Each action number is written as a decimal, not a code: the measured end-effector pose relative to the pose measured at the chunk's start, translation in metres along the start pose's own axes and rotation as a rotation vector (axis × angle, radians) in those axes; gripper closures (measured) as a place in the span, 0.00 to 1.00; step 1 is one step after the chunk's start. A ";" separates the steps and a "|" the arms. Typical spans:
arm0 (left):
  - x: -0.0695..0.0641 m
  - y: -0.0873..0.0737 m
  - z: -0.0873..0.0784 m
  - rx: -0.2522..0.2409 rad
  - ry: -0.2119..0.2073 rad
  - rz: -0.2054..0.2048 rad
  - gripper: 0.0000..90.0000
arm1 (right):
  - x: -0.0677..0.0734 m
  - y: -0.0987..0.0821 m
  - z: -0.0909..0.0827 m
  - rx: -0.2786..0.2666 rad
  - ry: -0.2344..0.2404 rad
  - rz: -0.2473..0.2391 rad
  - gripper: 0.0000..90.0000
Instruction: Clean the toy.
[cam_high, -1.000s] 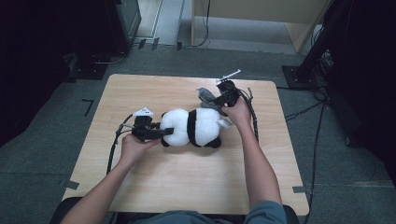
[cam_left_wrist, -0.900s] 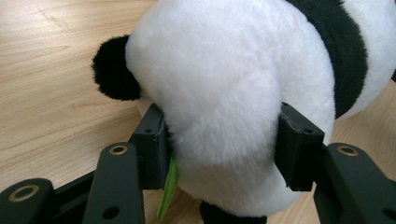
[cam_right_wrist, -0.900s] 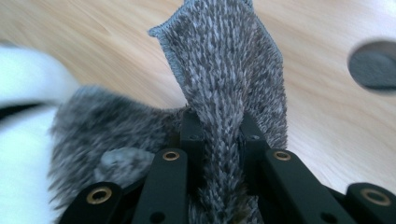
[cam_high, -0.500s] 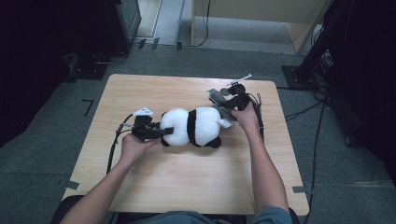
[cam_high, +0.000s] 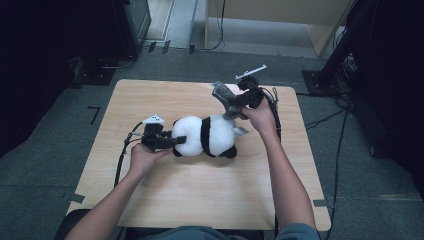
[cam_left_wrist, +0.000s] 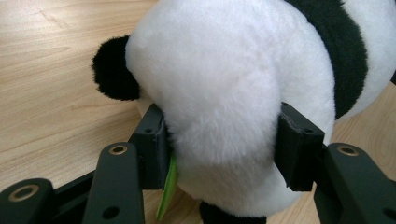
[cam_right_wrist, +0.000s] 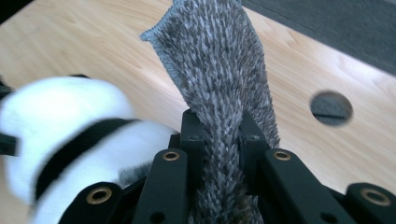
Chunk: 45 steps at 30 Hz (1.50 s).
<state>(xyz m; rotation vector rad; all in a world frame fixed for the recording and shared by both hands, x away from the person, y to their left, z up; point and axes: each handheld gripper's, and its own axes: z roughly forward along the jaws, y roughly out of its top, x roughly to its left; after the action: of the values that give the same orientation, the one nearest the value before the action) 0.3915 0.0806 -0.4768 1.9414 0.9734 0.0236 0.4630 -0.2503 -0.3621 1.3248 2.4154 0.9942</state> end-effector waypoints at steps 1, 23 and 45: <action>0.000 0.000 0.000 0.000 0.001 0.002 0.50 | 0.007 0.006 -0.002 -0.005 0.004 -0.017 0.87; -0.001 0.000 0.000 -0.004 0.011 0.002 0.51 | 0.131 0.058 0.086 0.135 0.204 -0.242 0.87; -0.001 0.000 0.001 -0.005 0.007 -0.003 0.51 | 0.055 0.030 0.092 0.206 0.182 -0.106 0.86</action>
<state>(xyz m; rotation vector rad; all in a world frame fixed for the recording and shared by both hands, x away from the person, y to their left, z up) 0.3908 0.0796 -0.4770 1.9367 0.9798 0.0313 0.4952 -0.1527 -0.4046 1.1989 2.7577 0.8930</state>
